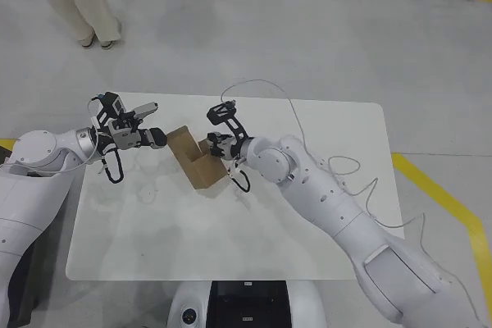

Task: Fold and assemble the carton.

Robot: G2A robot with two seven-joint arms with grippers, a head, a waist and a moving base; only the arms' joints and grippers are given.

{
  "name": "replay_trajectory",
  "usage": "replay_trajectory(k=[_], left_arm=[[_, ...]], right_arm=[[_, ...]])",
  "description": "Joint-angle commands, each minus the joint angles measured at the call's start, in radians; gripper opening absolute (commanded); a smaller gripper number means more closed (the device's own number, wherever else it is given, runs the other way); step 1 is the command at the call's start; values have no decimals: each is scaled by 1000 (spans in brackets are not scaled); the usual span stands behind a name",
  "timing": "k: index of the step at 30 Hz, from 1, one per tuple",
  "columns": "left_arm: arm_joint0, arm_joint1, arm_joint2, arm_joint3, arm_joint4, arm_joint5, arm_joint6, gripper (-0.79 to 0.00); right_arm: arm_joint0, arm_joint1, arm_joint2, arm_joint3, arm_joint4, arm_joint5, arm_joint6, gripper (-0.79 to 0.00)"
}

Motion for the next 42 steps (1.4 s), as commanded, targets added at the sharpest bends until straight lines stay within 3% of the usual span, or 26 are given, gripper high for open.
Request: replay_trajectory(k=[1,7,11,13,17,19,20,25,32,42], left_arm=[[0,0,0,0,0,0,0,0],[0,0,0,0,0,0,0,0],[0,0,0,0,0,0,0,0],[0,0,0,0,0,0,0,0],[0,0,0,0,0,0,0,0],[0,0,0,0,0,0,0,0],[0,0,0,0,0,0,0,0],[0,0,0,0,0,0,0,0],[0,0,0,0,0,0,0,0],[0,0,0,0,0,0,0,0]], right_arm=[[-77,25,43,-113,-31,48,23,-785],[-250,82,143,-348,-139,173,139,-779],[-322,103,195,-414,-165,215,181,-665],[-340,108,210,-431,-171,226,195,-523],[-347,110,219,-415,-160,230,210,-369],[-344,108,221,-407,-145,221,192,-77],[-342,108,221,-412,-142,208,179,0],[-374,115,246,-447,-90,114,143,0],[-442,130,282,-427,37,-11,195,0],[-507,139,281,-400,126,-83,173,0]])
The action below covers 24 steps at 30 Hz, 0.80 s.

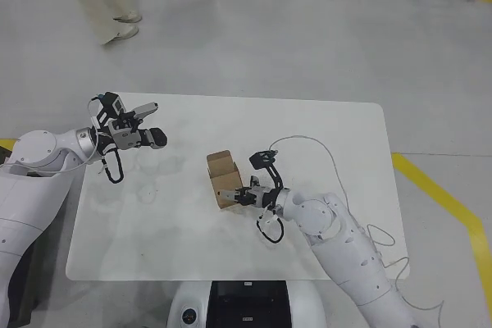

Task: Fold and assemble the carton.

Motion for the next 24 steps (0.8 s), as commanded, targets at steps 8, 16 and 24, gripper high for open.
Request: replay_trajectory(k=[8,16,24], left_arm=[[0,0,0,0,0,0,0,0],[0,0,0,0,0,0,0,0],[0,0,0,0,0,0,0,0]], right_arm=[[-6,-8,-75,3,94,-64,12,0],[28,-31,-159,59,250,-138,10,0],[81,-42,-186,119,297,-204,-12,0]])
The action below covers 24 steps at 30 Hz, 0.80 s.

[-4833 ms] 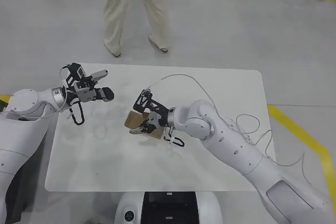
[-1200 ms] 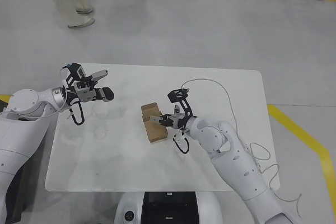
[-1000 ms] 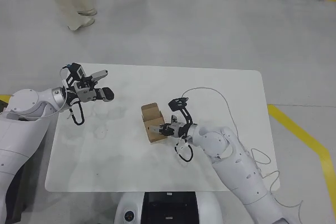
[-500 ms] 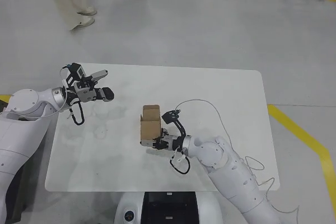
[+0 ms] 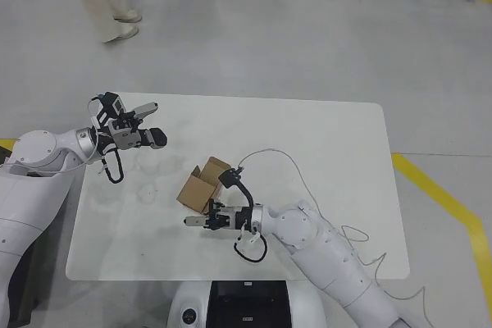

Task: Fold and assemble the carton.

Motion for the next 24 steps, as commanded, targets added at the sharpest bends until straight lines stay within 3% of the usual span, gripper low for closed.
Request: replay_trajectory(k=[1,4,10,24], left_arm=[[0,0,0,0,0,0,0,0],[0,0,0,0,0,0,0,0],[0,0,0,0,0,0,0,0],[0,0,0,0,0,0,0,0]], right_arm=[[15,2,8,6,-39,-4,-21,0],[38,9,20,5,-155,10,-58,0],[92,13,43,16,-239,-3,-114,0],[312,-62,-89,244,-133,-49,-110,0]])
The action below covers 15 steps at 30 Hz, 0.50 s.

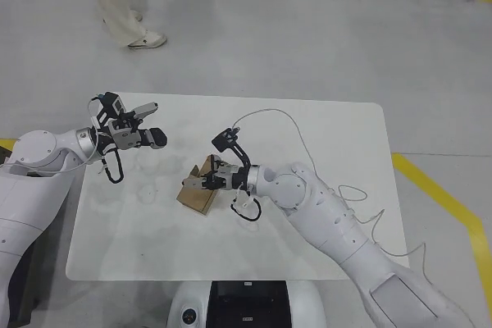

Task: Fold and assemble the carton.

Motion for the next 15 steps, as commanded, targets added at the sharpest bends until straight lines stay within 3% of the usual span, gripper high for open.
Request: replay_trajectory(k=[1,8,15], left_arm=[[0,0,0,0,0,0,0,0],[0,0,0,0,0,0,0,0],[0,0,0,0,0,0,0,0]], right_arm=[[25,-10,-18,36,14,13,21,0],[50,-19,-21,106,25,50,51,0],[-12,11,26,49,1,69,99,0]])
